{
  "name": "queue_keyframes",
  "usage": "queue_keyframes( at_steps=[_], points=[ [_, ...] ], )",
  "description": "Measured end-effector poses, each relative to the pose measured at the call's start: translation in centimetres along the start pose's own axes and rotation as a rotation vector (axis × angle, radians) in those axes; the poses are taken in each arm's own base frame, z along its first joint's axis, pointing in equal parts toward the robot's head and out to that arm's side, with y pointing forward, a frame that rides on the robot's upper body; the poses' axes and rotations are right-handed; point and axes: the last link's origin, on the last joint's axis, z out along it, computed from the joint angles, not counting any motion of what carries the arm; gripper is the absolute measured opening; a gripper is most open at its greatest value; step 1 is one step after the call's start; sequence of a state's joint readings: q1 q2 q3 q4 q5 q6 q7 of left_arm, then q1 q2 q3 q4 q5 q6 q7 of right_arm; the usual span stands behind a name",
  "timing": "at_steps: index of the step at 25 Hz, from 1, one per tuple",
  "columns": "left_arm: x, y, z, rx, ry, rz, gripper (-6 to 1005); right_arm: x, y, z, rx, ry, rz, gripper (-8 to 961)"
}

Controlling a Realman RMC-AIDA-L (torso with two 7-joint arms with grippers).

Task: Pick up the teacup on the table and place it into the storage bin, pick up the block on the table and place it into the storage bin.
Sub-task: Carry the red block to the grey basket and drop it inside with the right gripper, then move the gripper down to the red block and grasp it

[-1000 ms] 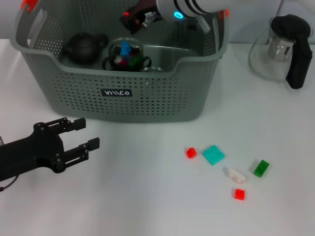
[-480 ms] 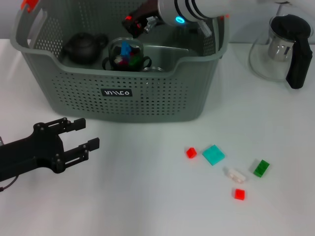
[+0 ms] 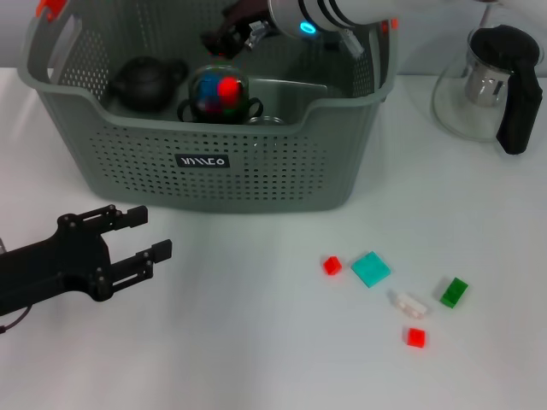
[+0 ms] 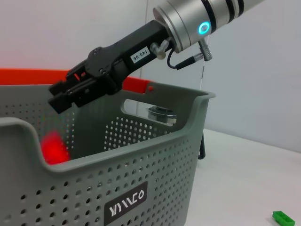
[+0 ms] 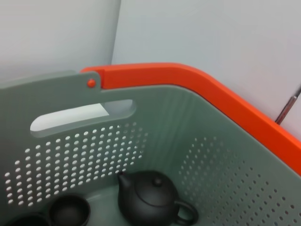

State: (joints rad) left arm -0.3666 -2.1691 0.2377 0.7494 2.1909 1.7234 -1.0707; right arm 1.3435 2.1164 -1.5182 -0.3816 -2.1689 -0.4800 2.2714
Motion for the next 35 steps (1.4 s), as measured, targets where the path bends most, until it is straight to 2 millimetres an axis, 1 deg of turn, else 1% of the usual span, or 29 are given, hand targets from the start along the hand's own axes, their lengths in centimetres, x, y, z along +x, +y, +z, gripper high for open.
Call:
queue_keyframes(
  at_steps=[4, 7, 9, 12, 13, 15, 17, 18, 20, 22, 24, 26, 29, 32, 35],
  points=[
    [0.0, 0.0, 0.0, 0.003, -0.002, 0.0, 613, -0.2, -0.1, -0.1, 0.003, -0.006, 0.001, 503],
    [-0.1, 0.0, -0.1, 0.008, -0.003, -0.001, 613, -0.5, -0.3, -0.4, -0.003, -0.023, 0.001, 558],
    [-0.1, -0.1, -0.2, 0.014, -0.002, -0.002, 613, -1.0, -0.3, -1.2, -0.035, -0.05, 0.009, 594],
    [-0.1, -0.2, -0.3, 0.018, -0.002, -0.005, 614, -1.7, -0.8, -4.2, -0.1, -0.135, 0.044, 648],
    [-0.1, -0.2, -0.3, 0.018, -0.003, -0.006, 614, -1.9, -1.3, -6.0, -0.11, -0.182, 0.051, 667],
    [-0.1, -0.2, -0.3, 0.019, -0.002, -0.006, 614, -1.3, -2.3, -9.0, -0.108, -0.245, 0.053, 703],
    [-0.1, -0.2, -0.3, 0.019, -0.001, -0.004, 614, 0.5, -3.2, -11.9, -0.109, -0.302, 0.069, 692],
    [0.0, -0.2, -0.2, 0.018, 0.0, -0.003, 614, 1.5, -3.5, -13.1, -0.122, -0.33, 0.079, 686],
    [0.0, -0.3, -0.1, 0.019, -0.002, -0.002, 613, 4.0, -4.2, -15.7, -0.167, -0.413, 0.113, 685],
    [0.1, -0.5, 0.1, 0.018, -0.005, 0.001, 613, 6.8, -4.2, -17.9, -0.247, -0.496, 0.145, 685],
    [0.2, -0.5, 0.2, 0.015, -0.005, 0.003, 613, 9.5, -3.9, -19.6, -0.322, -0.555, 0.159, 684],
    [0.4, -0.6, 0.4, 0.013, -0.005, 0.006, 613, 12.0, -3.4, -21.0, -0.41, -0.576, 0.17, 684],
    [0.4, -0.6, 0.5, 0.01, -0.005, 0.008, 613, 14.8, -2.5, -22.8, -0.523, -0.553, 0.161, 683],
    [0.4, -0.6, 0.5, 0.009, -0.009, 0.009, 613, 16.6, -2.1, -24.1, -0.587, -0.46, 0.137, 684],
    [0.4, -0.7, 0.4, 0.013, -0.01, 0.009, 613, 17.3, -2.2, -24.9, -0.613, -0.306, 0.125, 686]
  ],
)
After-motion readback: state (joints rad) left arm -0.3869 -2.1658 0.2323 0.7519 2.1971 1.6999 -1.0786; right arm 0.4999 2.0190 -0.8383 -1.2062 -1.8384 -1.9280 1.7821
